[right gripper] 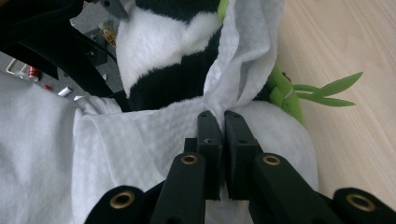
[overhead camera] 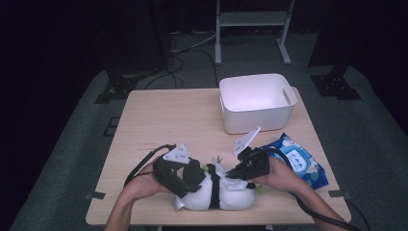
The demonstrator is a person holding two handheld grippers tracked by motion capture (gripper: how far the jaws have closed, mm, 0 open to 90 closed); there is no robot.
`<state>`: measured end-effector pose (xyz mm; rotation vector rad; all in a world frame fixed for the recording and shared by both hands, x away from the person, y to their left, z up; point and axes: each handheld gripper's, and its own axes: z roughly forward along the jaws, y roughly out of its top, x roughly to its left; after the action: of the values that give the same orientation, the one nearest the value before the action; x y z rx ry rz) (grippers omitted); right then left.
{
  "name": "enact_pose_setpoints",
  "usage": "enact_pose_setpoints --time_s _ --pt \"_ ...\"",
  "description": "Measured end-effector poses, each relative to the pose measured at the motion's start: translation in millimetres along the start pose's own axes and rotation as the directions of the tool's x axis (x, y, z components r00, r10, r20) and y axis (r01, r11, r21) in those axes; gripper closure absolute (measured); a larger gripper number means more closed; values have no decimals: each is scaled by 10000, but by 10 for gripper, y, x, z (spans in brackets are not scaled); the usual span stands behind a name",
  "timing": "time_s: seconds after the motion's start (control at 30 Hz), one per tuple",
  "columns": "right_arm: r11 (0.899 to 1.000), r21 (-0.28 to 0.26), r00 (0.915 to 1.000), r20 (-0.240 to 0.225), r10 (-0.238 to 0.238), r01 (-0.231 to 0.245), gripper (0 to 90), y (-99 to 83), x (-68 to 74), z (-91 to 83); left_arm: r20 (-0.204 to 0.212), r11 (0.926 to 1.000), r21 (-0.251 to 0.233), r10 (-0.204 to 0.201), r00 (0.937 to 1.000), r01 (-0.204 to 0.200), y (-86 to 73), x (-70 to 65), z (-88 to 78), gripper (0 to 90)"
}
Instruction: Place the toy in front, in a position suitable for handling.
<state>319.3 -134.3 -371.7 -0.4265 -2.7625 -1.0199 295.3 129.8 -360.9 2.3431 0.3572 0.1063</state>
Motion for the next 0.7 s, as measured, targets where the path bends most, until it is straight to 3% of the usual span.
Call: enact_pose_setpoints --time_s 0.27,0.37,0.7 --pt "9999 23 9998 -70 -162 162 853 -1 40 10 375 9998 -19 197 9991 -196 107 1 83 72" --pt "9994 82 9986 -415 -341 345 852 10 75 36 752 9985 337 409 9963 -435 148 -27 175 72" --pt "9984 106 9974 -461 -555 561 850 5 130 42 1228 9948 818 508 9911 -611 243 -40 387 127"
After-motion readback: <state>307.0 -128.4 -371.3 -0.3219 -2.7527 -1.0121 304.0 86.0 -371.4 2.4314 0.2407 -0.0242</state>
